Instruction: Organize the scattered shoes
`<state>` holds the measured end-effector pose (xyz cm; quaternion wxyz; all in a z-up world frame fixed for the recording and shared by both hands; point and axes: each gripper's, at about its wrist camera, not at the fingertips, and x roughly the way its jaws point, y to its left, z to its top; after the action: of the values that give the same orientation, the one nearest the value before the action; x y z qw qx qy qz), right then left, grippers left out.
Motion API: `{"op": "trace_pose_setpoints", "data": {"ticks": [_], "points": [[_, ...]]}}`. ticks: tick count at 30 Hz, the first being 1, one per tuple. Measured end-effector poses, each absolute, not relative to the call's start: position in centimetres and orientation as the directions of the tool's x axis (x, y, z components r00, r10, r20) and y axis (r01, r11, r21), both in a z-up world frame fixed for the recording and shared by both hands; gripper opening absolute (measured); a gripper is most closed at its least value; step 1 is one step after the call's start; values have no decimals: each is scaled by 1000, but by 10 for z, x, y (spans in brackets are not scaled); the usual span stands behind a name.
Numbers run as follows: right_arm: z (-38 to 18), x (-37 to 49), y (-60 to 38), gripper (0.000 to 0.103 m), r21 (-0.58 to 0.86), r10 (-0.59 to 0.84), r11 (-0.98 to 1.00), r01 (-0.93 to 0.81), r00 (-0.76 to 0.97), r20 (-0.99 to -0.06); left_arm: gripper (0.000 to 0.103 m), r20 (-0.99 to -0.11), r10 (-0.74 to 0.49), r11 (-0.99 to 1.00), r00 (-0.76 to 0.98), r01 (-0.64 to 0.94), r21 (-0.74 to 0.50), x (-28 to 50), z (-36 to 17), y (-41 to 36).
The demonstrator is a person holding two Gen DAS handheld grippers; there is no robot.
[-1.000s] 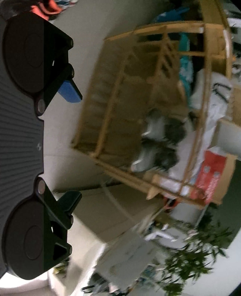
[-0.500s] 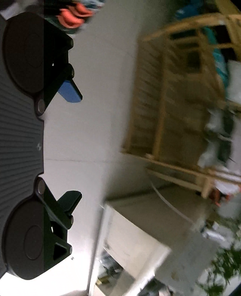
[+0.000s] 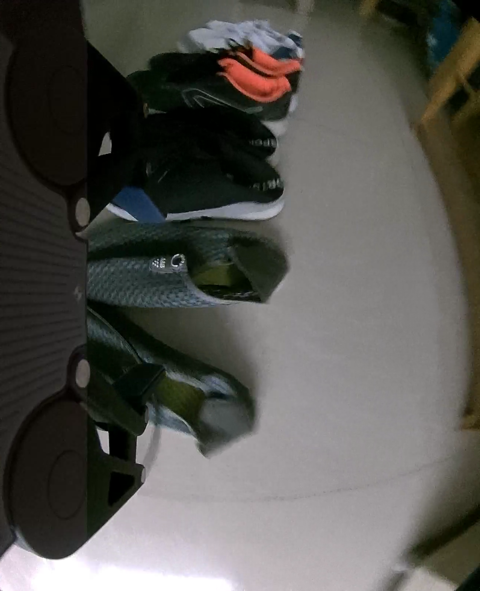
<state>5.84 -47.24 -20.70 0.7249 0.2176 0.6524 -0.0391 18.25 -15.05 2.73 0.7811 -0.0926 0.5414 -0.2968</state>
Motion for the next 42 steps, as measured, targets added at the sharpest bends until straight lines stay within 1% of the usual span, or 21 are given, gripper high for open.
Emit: {"op": "trace_pose_setpoints", "data": {"ticks": [2,4,6,8,11,14,20,21,22,23,25,27,28,29,31,32,34,35,38,40,42], "points": [[-220,59,-477,86,271,235,884,381,139,-962,103,-795,-561,808,231,362,-465,183,26,-152],[-231,59,-482,85,236,225,877,418,76,-971,103,-799,-557,810,227,361,-462,184,24,-153],[-230,57,-483,86,199,216,902,383,-2,-976,103,-796,-565,804,216,362,-472,185,24,-156],[-219,52,-486,90,178,192,927,331,-10,-981,103,-792,-576,795,203,363,-485,185,25,-160],[-213,48,-491,91,195,211,928,317,-16,-977,103,-786,-588,785,190,367,-499,186,27,-164],[-215,37,-492,91,133,168,955,264,-115,-979,103,-790,-581,783,197,399,-477,183,30,-174],[-228,-38,-512,91,13,91,972,234,-330,-939,103,-788,-593,776,167,381,-502,180,28,-178],[-229,-49,-516,88,-8,75,972,237,-341,-937,103,-787,-594,775,168,382,-503,180,29,-179],[-225,-55,-518,86,-15,63,970,244,-306,-950,103,-786,-595,774,168,382,-504,179,29,-180],[-221,-56,-519,86,-9,59,969,246,-267,-962,103,-785,-596,774,168,382,-505,179,30,-181],[-202,-50,-516,87,62,77,975,213,-65,-995,103,-783,-598,772,168,383,-507,178,31,-184],[-185,-43,-510,89,142,130,978,152,90,-987,103,-784,-597,770,169,395,-501,178,32,-190],[-178,-40,-507,93,175,156,977,120,148,-977,103,-785,-596,769,170,401,-497,178,32,-193],[-172,-37,-504,93,205,184,975,87,204,-962,103,-787,-593,772,170,399,-495,178,31,-193],[-165,-29,-501,93,307,289,951,32,259,-922,103,-792,-586,779,172,390,-492,180,29,-192],[-166,-24,-499,94,371,354,929,14,264,-897,103,-794,-583,782,173,386,-490,180,28,-191],[-175,-16,-492,95,432,418,902,12,231,-879,103,-799,-576,789,175,376,-486,182,26,-189],[-181,-14,-489,95,439,426,898,15,212,-879,103,-801,-572,792,176,372,-484,183,25,-189],[-191,-7,-474,96,380,380,924,-40,191,-905,103,-808,-562,802,179,358,-479,185,22,-186],[-189,-7,-464,97,271,295,955,-122,276,-915,103,-807,-563,802,175,353,-483,185,19,-184],[-182,-7,-462,97,232,275,960,-159,360,-892,103,-808,-563,801,174,355,-482,186,19,-184]]}}
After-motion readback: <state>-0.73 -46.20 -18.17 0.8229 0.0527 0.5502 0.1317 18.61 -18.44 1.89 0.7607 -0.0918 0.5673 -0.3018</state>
